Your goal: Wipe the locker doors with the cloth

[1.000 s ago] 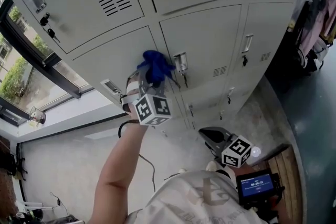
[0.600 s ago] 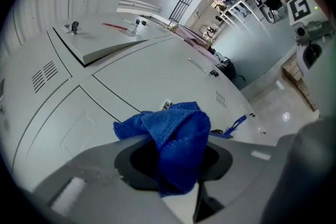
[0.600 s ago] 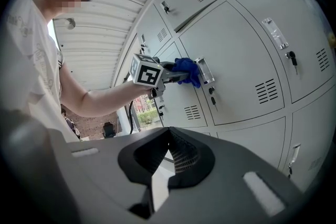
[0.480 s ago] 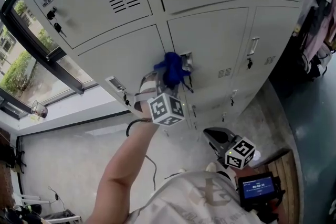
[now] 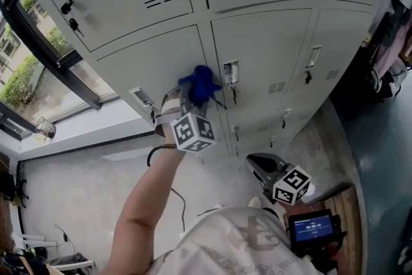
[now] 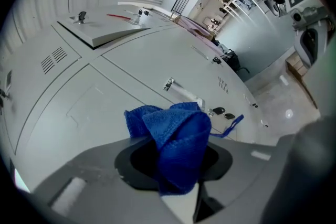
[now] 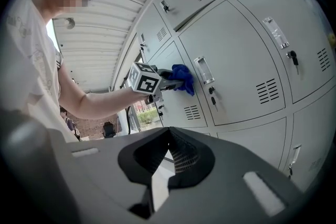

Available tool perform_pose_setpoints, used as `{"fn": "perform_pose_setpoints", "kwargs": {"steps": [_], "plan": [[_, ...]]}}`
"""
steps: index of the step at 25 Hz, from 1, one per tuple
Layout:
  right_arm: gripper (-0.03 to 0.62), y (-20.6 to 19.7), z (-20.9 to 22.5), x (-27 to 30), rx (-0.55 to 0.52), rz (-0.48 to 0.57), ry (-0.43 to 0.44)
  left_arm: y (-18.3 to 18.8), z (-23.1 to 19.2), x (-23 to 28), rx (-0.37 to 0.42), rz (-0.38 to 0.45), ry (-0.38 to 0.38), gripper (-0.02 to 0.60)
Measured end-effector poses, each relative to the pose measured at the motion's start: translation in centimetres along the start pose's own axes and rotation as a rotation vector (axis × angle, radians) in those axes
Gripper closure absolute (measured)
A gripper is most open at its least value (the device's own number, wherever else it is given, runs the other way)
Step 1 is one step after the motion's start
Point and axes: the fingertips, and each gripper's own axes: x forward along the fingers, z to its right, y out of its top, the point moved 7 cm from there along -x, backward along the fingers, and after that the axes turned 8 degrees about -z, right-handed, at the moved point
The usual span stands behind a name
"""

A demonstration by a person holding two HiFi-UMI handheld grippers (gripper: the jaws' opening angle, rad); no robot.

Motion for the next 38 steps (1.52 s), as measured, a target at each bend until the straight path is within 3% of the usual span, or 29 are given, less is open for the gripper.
{"fn": "perform_pose_setpoints", "kwargs": {"steps": [6,12,20,25,38], "plan": [[0.591,0.4,0.2,2.4,-0.033,-0.004,0.045,-3.7,-3.2,-1.4,-0.034,-0.046,0.050,0.431],[0.591,0.4,-0.6,2.1,-0.038,-0.027,0.059,-7.7,-3.5,-2.4,-0.112,-0.124,0.060,0.431],[0.591,0.6,-0.9,3.4,-0.063,-0.018,0.116,-9.4,-3.9,-3.2,-0.062,-0.165,0.130,0.431],[0.591,0.0,-1.1,2.0,-0.035,-0.035,0.079,-8.4,-3.5,-3.5,-0.088,-0.153,0.114,0.431],[0.591,0.2,-1.8,3.6,-0.044,-0.042,0.105,-15.8,-7.5,-6.4,-0.170,-0.253,0.192,0.431]]}}
